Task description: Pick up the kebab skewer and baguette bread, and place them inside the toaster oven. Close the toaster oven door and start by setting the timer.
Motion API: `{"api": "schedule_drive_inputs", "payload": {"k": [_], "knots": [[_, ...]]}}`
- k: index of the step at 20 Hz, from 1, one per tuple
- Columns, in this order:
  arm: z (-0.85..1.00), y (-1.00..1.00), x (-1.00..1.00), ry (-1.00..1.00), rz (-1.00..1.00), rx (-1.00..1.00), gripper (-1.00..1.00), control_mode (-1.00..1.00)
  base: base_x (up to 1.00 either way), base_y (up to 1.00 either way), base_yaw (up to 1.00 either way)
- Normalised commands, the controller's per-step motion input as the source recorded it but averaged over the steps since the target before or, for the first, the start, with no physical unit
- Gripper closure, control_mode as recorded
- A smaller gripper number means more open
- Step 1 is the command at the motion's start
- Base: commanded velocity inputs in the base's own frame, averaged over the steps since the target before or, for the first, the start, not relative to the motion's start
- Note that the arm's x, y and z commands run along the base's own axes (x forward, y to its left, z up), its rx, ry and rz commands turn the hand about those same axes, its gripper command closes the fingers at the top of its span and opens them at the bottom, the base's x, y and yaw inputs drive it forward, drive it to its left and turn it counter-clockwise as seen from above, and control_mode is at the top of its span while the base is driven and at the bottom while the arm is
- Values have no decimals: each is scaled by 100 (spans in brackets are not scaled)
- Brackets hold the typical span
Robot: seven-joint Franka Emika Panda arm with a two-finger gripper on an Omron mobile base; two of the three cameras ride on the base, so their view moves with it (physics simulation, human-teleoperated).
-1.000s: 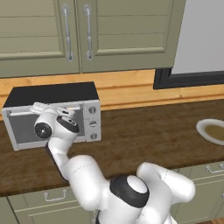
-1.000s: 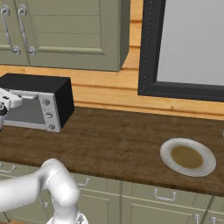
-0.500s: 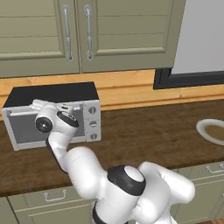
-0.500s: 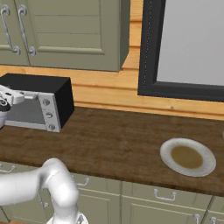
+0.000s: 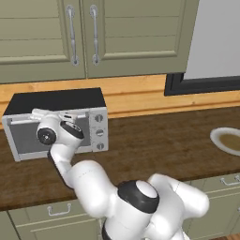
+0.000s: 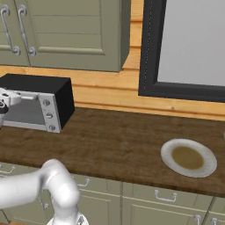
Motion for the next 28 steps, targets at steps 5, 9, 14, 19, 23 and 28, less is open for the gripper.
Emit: {"api": "schedule_drive_inputs", "payload": {"k": [5, 9, 14, 19, 23, 28], "knots": [[0, 4, -81, -7, 7, 0, -100, -100, 0, 0, 0], [-5, -3, -64, -3, 2, 0, -100, -100, 0, 0, 0], [-2, -32, -65, 0, 0, 0, -100, -100, 0, 0, 0], [-5, -53, -57, 0, 0, 0, -100, -100, 0, 0, 0], [0, -65, -46, 8, -4, 9, -100, -100, 0, 0, 0], [8, -61, -38, 15, 0, 2, -100, -100, 0, 0, 0]]}}
